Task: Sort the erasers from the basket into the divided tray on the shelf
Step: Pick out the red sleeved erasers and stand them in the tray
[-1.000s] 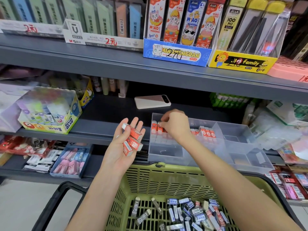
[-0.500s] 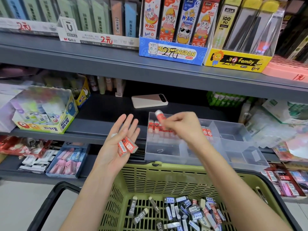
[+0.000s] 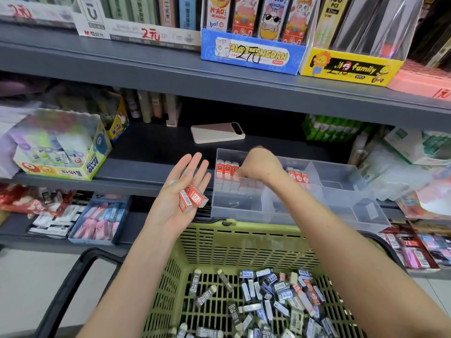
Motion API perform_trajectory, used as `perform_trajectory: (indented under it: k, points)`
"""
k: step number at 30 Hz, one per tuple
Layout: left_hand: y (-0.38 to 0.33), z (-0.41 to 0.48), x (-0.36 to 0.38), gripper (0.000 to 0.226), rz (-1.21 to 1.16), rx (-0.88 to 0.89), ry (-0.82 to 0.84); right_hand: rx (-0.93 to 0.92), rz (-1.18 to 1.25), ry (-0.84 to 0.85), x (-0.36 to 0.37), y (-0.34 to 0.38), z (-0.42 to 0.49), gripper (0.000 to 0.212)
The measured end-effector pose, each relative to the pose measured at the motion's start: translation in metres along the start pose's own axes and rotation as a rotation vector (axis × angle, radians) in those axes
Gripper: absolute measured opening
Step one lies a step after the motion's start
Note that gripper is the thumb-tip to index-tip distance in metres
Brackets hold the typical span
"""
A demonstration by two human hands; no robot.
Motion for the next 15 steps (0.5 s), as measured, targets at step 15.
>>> perform_trajectory:
  k: [15]
  points:
    - [-0.001,-0.002,0.003,0.039,0.079,0.068,0.044,-0.23,0.738,0.376,0.005,0.012,-0.114,0.018]
Point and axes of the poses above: each hand's wrist, its own z-axis towards the middle knuckle, its own x-axis out of the palm, y = z × x, the point moved 6 cm from there along z, towards the middle knuckle, and after that the axes turned 14 degrees about x, right-handed, at the moved point
